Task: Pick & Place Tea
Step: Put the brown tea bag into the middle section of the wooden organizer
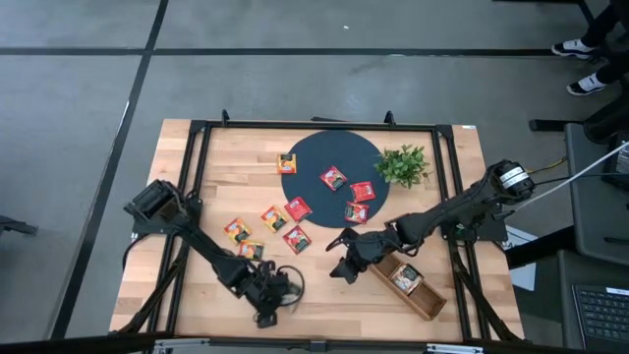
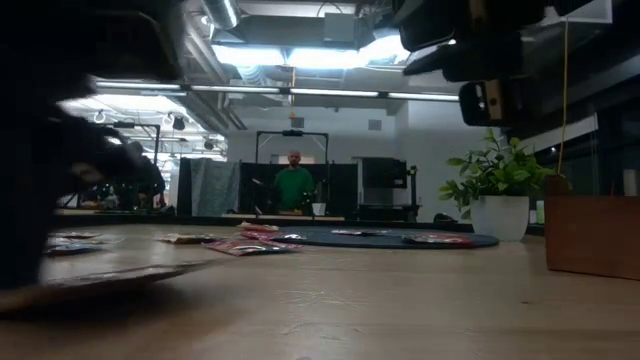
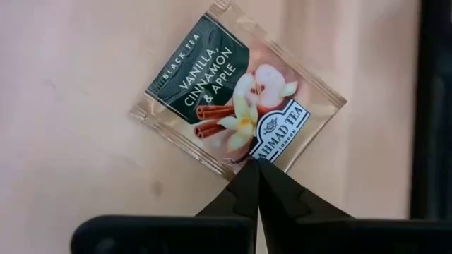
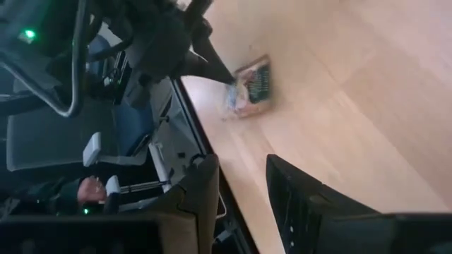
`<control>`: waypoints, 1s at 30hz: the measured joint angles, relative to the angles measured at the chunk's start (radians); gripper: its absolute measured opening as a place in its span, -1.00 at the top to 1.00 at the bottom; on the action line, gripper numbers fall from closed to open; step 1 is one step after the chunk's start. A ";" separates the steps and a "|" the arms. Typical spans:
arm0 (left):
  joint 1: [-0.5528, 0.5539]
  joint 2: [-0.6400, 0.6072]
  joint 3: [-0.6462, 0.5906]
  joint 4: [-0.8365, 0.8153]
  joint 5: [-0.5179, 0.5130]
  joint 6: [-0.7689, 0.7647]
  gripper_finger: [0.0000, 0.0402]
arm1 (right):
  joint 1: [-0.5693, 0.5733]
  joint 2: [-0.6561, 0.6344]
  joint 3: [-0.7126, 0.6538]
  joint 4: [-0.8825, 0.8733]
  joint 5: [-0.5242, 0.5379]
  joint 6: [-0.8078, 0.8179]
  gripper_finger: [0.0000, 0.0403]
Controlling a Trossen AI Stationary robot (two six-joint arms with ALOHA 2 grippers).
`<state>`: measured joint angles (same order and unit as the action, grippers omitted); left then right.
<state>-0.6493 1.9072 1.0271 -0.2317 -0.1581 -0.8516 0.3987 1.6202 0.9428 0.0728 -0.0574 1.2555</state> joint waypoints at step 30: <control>0.179 0.003 -0.005 0.023 -0.034 0.196 0.99 | -0.157 0.224 0.000 0.109 -0.122 -0.011 0.39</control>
<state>-0.4702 1.9106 1.0218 -0.2083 -0.1922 -0.6559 0.2413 1.8445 0.9430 0.1818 -0.1796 1.2440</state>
